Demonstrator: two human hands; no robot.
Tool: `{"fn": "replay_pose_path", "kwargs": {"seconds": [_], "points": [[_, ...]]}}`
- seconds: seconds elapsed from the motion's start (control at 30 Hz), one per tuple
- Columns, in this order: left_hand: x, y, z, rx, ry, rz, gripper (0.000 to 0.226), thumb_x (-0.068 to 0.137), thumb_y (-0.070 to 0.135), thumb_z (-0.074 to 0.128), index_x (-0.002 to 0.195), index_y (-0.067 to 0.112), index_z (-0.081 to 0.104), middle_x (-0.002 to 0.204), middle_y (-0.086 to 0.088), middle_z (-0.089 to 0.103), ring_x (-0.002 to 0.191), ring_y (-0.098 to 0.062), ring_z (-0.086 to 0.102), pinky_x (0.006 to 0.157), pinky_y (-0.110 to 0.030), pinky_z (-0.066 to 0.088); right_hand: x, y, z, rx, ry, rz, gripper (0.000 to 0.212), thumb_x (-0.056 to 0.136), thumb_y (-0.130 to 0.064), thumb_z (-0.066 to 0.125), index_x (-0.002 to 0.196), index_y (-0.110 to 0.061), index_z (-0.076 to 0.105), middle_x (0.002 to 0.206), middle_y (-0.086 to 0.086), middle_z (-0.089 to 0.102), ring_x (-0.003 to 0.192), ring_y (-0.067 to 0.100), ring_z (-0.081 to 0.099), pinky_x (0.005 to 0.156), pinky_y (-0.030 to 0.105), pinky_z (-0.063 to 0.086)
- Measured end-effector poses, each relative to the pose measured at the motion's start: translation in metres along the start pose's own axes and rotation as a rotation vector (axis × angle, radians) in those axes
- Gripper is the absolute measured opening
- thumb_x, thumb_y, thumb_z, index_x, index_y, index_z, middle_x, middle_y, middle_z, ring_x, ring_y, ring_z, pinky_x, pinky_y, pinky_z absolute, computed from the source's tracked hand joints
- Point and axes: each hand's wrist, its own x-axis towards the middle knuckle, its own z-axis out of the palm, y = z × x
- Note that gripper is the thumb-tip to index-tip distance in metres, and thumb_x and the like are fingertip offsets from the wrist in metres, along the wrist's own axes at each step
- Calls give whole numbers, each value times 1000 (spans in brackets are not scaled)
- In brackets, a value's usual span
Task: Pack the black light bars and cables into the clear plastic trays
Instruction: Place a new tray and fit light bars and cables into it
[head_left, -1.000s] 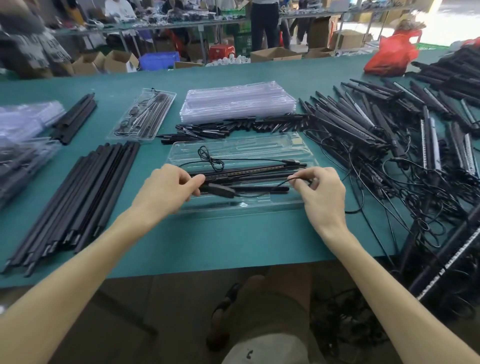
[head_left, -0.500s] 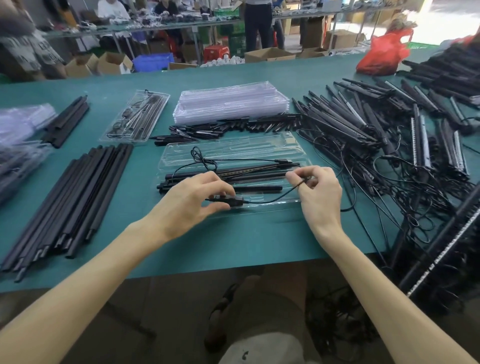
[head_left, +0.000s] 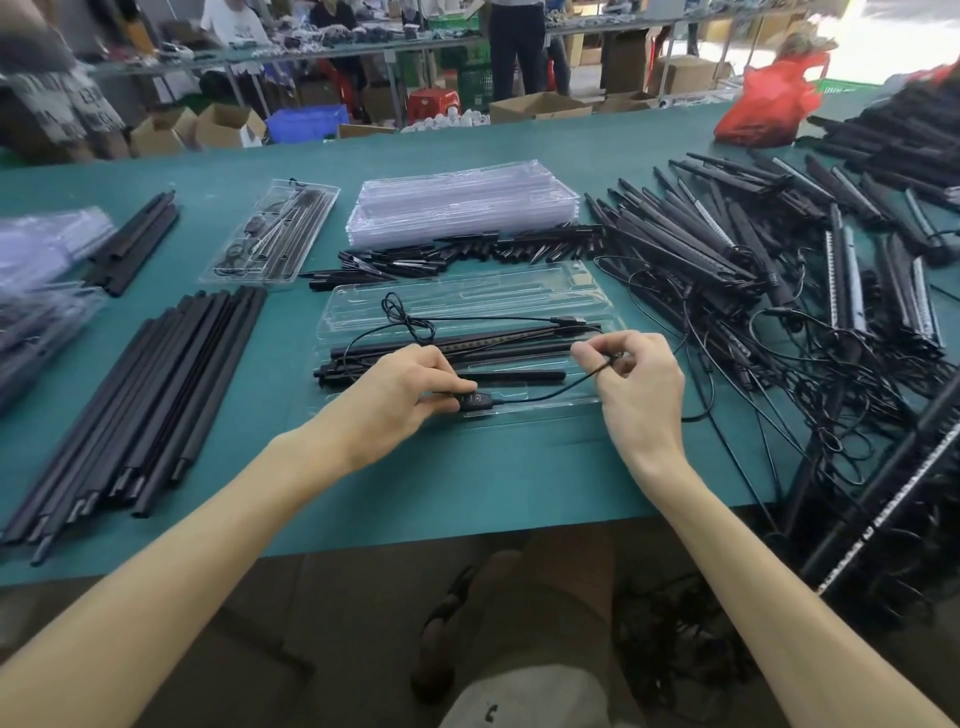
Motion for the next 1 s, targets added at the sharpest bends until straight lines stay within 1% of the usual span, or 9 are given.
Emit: {"fn": "replay_pose_path", "kwargs": {"seconds": [0.07,0.13,0.27,0.4,0.5,0.63,0.8,0.9,1.0], "points": [[-1,0,0,23,2,23,28,93,10,69,120,13,74,103,-5,66,98,-24,59,91,-34,47,0,0,0,3,-5,3,7,91,-33,73,91,-26,70,100,-4,57,79,8,53,74,9,39],[-2,1,2,40,-1,34,29,96,14,66,124,13,72,107,-4,65,101,-22,58,93,-31,46,-1,-1,-1,12,-8,4,7,91,-33,73,91,-26,70,100,-3,58,77,8,52,74,9,39],[0,5,5,22,5,32,28,94,13,69,121,14,74,102,-4,64,96,-21,57,86,-25,43,-2,-2,-2,10,-14,5,7,91,-33,73,88,-28,69,100,-2,58,74,3,49,72,5,37],[4,5,4,21,-3,6,27,93,14,69,120,15,74,94,-3,60,89,-18,53,84,-30,45,-2,-3,-2,7,-16,1,7,91,-32,73,87,-30,67,100,-1,58,75,-1,49,72,3,36],[3,6,5,53,-20,11,29,96,17,66,124,15,72,96,-3,59,93,-18,52,86,-30,44,-3,-4,-2,7,-16,-7,7,91,-31,73,87,-30,67,100,0,58,74,-4,48,72,2,36],[1,7,4,98,-21,2,29,97,23,64,125,19,72,98,0,60,97,-18,54,85,-37,48,-4,-3,-1,0,-22,-12,7,91,-32,73,88,-30,68,100,0,58,74,-4,48,72,3,36],[5,10,3,171,-76,-7,28,100,31,58,124,23,72,97,3,56,95,-12,49,82,-40,48,-4,-3,0,-1,-22,-14,8,91,-32,73,87,-30,67,98,-2,57,72,-3,48,72,4,37],[10,7,2,143,-90,-42,23,98,29,63,118,24,75,95,5,56,91,-8,46,83,-41,49,-4,-3,0,0,-25,-13,9,91,-33,73,86,-31,66,98,-3,56,72,0,48,72,5,37],[16,6,2,76,-99,-66,18,93,25,72,109,22,78,94,4,58,91,-13,53,84,-44,50,-4,-2,1,-12,-28,-16,8,91,-34,73,87,-31,67,98,-3,56,72,3,49,72,5,38]]}}
